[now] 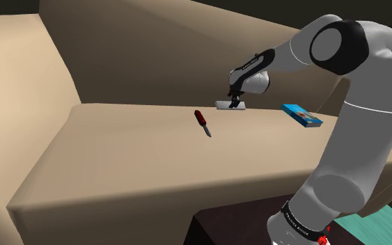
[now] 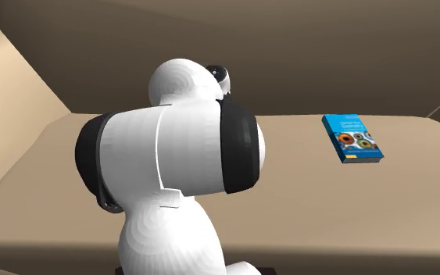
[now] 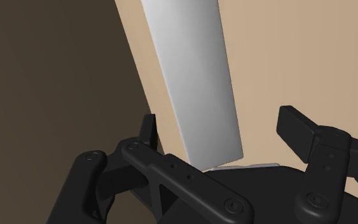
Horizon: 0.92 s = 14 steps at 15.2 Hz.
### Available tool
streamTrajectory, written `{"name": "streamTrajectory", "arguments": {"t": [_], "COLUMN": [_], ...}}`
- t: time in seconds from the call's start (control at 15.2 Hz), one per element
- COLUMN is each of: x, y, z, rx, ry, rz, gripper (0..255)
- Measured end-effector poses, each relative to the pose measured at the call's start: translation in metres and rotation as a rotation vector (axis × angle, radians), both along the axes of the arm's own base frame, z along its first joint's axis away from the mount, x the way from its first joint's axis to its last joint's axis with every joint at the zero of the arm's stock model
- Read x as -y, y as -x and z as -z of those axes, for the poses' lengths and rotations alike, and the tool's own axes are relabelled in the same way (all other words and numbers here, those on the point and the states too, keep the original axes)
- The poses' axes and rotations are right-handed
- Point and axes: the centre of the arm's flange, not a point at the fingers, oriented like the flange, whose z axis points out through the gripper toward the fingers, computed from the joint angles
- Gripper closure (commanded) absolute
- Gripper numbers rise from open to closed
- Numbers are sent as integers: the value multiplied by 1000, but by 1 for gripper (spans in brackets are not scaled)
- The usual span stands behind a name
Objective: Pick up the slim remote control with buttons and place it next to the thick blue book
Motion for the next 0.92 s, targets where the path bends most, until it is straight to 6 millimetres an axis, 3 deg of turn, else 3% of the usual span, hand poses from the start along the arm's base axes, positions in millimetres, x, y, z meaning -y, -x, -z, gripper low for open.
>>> {"name": "streamTrajectory", "arguments": {"t": [0.46,0.92], "x": [8,9], "y": [-19,-20], "z": [33,37], "rx": [4,5], "ry": [5,5], "rz": [-15,-15], "gripper": [0,0]}}
